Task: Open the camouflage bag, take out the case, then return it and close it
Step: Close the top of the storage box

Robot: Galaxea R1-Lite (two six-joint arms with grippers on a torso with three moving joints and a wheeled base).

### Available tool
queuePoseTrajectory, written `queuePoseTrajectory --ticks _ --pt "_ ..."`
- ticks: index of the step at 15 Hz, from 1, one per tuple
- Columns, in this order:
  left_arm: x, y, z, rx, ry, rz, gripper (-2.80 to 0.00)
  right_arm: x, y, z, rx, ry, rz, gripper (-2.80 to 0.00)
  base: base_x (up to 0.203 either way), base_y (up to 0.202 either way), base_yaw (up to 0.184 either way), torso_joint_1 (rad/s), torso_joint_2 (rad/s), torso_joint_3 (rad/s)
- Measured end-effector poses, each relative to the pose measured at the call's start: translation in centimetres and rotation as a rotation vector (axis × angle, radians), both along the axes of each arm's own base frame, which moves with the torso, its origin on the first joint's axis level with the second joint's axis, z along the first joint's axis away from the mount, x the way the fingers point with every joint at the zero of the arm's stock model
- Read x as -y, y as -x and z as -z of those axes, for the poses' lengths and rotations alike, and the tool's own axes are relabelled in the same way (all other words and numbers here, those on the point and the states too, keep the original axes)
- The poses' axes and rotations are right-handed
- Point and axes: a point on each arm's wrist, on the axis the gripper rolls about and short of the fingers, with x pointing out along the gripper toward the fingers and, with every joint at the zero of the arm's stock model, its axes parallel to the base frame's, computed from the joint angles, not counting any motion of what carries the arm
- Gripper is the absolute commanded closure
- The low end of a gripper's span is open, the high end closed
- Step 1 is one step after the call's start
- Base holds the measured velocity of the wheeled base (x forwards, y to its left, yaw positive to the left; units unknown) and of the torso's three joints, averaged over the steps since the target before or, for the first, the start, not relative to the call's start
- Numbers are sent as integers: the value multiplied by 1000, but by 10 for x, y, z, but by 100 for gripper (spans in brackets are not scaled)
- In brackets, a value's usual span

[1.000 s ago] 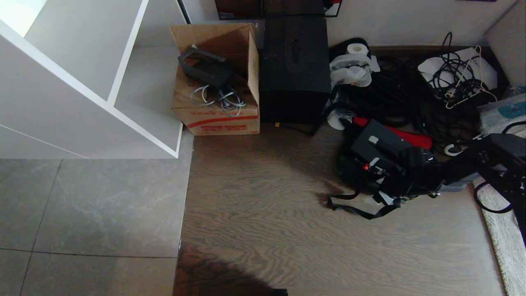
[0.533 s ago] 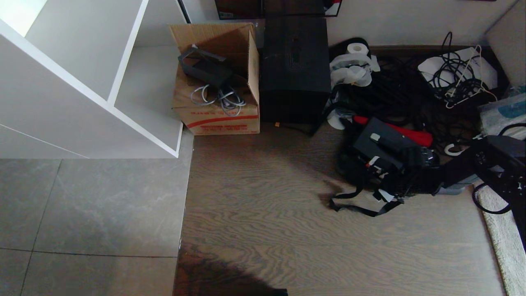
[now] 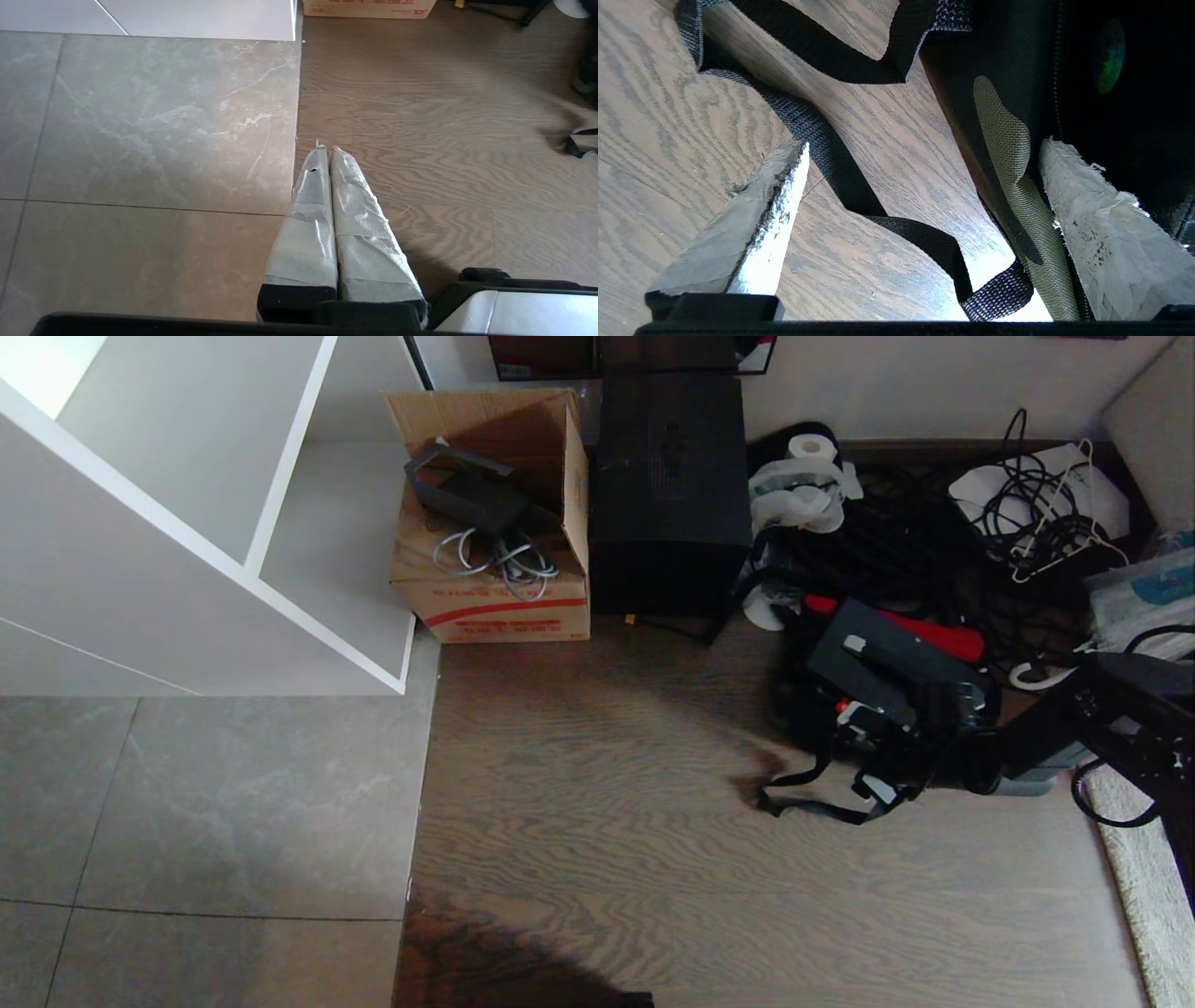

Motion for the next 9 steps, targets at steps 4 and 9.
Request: queuePoseTrajectory --ticks 4,9 --pt "0 0 0 0 1 0 0 -2 -3 4 7 4 -1 -280 0 0 0 0 0 0" --pt "0 0 0 0 0 0 0 -4 -5 10 11 3 -8 0 0 0 0 0 0 0"
